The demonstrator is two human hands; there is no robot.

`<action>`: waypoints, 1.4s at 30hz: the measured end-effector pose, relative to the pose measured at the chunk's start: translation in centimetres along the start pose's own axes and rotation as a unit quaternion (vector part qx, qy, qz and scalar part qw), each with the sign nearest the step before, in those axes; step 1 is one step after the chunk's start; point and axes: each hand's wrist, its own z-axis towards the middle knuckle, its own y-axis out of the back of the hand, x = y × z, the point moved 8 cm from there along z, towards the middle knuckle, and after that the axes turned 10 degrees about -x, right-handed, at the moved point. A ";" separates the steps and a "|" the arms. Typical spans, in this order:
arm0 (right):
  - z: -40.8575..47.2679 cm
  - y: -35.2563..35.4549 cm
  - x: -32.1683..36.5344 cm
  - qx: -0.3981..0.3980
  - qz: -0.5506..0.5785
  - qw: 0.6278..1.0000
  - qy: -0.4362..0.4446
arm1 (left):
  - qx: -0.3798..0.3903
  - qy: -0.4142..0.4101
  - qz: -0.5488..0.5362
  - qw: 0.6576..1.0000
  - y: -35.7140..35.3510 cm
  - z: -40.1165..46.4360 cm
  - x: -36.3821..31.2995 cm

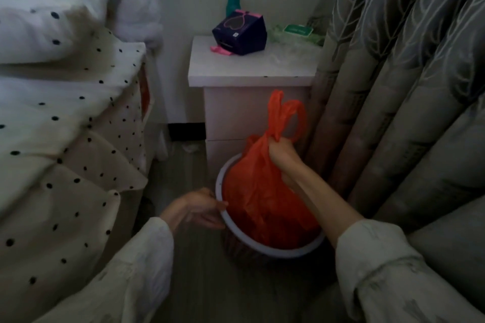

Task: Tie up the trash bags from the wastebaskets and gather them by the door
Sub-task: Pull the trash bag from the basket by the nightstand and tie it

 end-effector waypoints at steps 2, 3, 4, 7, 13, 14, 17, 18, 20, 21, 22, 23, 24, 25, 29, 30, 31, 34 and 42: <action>-0.7 0.1 0.8 -0.002 0.020 1.000 0.005 | -0.028 -0.004 -0.069 0.997 0.1 0.0 -0.3; -0.9 0.5 1.2 -0.014 0.026 1.000 0.007 | -0.049 -0.018 -0.089 0.995 0.3 0.0 -0.6; -0.8 0.8 1.5 -0.026 0.040 0.999 0.013 | -0.064 -0.028 -0.108 0.992 0.5 0.1 -0.9; -0.9 1.8 2.3 -0.054 0.056 0.996 0.033 | -0.079 -0.035 -0.125 0.988 0.3 0.2 -1.2; -1.2 5.2 8.0 -0.104 0.107 0.985 0.085 | -0.134 -0.044 -0.109 0.984 1.0 1.6 1.1; -1.2 6.1 9.6 -0.116 0.111 0.982 0.102 | -0.143 -0.048 -0.110 0.982 1.4 1.9 1.5; -1.5 7.5 12.0 -0.100 0.146 0.977 0.120 | -0.124 -0.018 -0.168 0.978 1.5 1.8 2.5; -1.5 7.6 12.1 -0.097 0.153 0.976 0.121 | -0.102 0.004 -0.198 0.975 1.3 1.6 2.9; -1.8 7.7 11.8 -0.102 0.142 0.976 0.130 | -0.087 0.031 -0.222 0.971 1.4 1.3 3.2; -1.9 7.8 11.4 -0.110 0.153 0.974 0.126 | -0.090 0.037 -0.226 0.969 1.8 1.1 3.3; -1.5 7.8 10.8 -0.115 0.159 0.973 0.123 | -0.096 0.040 -0.234 0.967 2.1 0.9 3.2; -0.9 7.9 10.2 -0.118 0.163 0.973 0.117 | -0.102 0.041 -0.243 0.964 2.4 0.5 3.0; -1.0 8.0 9.9 -0.116 0.166 0.973 0.113 | -0.102 0.045 -0.255 0.961 2.4 0.1 2.9; -1.6 8.3 10.1 -0.114 0.155 0.975 0.111 | -0.098 0.052 -0.266 0.957 2.3 -0.5 2.8; -4.9 9.1 11.8 -0.112 0.119 0.982 0.096 | -0.111 0.080 -0.302 0.943 2.6 -2.4 2.8; -5.5 9.5 12.1 -0.118 0.105 0.983 0.096 | -0.126 0.079 -0.305 0.940 3.1 -2.9 2.7; -6.1 9.8 12.3 -0.123 0.092 0.984 0.096 | -0.147 0.071 -0.317 0.934 3.6 -3.4 2.3; -7.2 10.7 12.4 -0.123 0.073 0.985 0.094 | -0.243 -0.001 -0.304 0.921 5.9 -6.0 -0.2; -12.1 11.9 14.3 -0.056 0.060 0.981 0.176 | -0.317 -0.264 -0.104 0.905 4.8 -17.4 -8.2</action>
